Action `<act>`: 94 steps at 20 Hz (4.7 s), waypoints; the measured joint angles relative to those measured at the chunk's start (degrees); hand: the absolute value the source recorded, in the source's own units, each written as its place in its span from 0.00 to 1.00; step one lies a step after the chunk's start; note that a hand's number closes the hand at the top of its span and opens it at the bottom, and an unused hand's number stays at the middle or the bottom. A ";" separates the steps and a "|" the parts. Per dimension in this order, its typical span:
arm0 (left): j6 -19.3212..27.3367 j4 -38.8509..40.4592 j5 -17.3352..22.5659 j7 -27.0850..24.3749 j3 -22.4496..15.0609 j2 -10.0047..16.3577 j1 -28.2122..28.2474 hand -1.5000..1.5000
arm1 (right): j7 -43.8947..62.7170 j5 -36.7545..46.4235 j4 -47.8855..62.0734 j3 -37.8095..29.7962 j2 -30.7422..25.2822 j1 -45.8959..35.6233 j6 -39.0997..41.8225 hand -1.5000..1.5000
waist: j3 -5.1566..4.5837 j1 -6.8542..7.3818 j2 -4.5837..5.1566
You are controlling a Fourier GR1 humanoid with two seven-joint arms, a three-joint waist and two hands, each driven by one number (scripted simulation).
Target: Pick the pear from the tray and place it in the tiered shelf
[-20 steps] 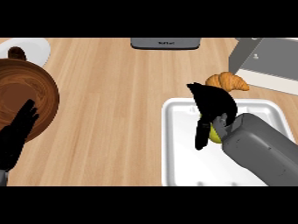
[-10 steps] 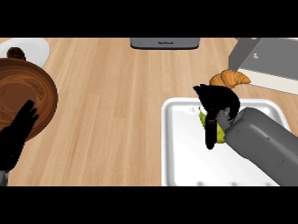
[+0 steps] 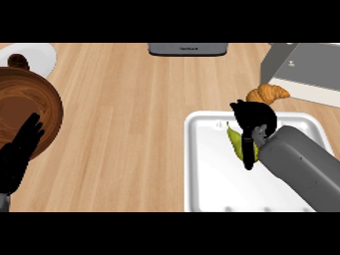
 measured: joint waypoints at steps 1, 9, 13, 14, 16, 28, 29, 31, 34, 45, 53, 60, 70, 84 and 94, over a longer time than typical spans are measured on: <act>-0.39 -0.11 -0.15 0.15 0.28 -0.16 0.25 0.50 | -0.44 1.26 0.85 -0.41 0.84 0.33 0.11 0.00 | 0.00 0.02 0.00; -2.33 -0.50 -2.12 0.60 2.72 -1.73 0.74 0.50 | -5.65 10.00 4.78 -4.25 4.33 3.71 0.04 0.00 | -0.06 0.07 -0.09; -3.06 1.06 -3.30 -0.27 3.70 -2.99 0.11 0.50 | -7.72 13.17 7.50 -6.45 6.22 3.70 0.55 0.00 | -0.30 0.15 -0.45; -3.32 0.49 -3.41 -0.13 4.01 -2.89 0.52 0.50 | -8.45 13.94 8.39 -6.92 6.62 3.64 0.39 1.00 | -0.39 0.21 -0.58; -3.01 -0.07 -4.05 0.80 3.74 -3.66 0.05 0.50 | -8.75 14.93 8.41 -7.90 7.13 4.03 0.31 1.00 | -0.49 0.18 -0.77; -4.17 -0.78 -5.92 1.90 5.31 -4.79 -0.03 0.50 | -16.06 22.92 8.04 -9.54 7.12 5.84 -2.10 1.00 | -0.64 0.25 -1.04; -4.33 -0.40 -6.03 1.72 5.71 -4.95 -0.17 0.50 | -16.37 23.69 7.27 -9.92 6.97 5.88 -1.90 1.00 | -0.57 0.20 -0.95; -4.93 -1.56 -6.05 2.18 6.20 -4.96 0.75 0.50 | -15.90 24.76 5.31 -10.80 7.28 6.22 -1.35 1.00 | -0.44 0.07 -0.72; -5.80 0.05 -6.03 1.21 7.39 -4.94 0.21 0.50 | -18.81 26.23 3.26 -12.13 6.01 7.66 -3.98 1.00 | -0.21 -0.11 -0.37; -5.58 0.09 -6.57 0.96 8.02 -5.87 1.24 0.50 | -37.21 18.29 -15.41 -28.26 -9.30 19.51 -16.55 1.00 | 0.01 -1.84 -0.37; -5.78 -0.98 -6.91 1.13 8.70 -5.85 2.51 0.50 | -33.97 -0.37 -29.06 -46.07 -13.33 23.79 -9.00 1.00 | -0.03 -2.27 -0.56; -6.33 -0.01 -7.27 0.72 9.09 -6.29 1.89 0.50 | -23.63 -17.32 -38.05 -61.96 -16.47 23.25 -3.14 1.00 | -0.05 -1.78 -0.45; -8.58 -0.08 -7.56 2.15 10.20 -5.92 0.09 0.50 | -14.34 -25.86 -37.92 -73.40 -24.67 16.13 -1.42 1.00 | -0.05 -0.42 -0.07; -9.29 0.81 -9.54 1.71 10.35 -7.87 -1.30 0.50 | -19.99 -13.68 -17.81 -61.90 -35.55 0.65 -2.76 1.00 | -0.05 0.80 0.21; -9.66 0.20 -10.46 2.54 10.81 -8.57 -1.61 0.50 | -30.43 -0.33 -1.52 -53.27 -32.81 -6.47 -10.11 1.00 | -0.03 1.00 0.28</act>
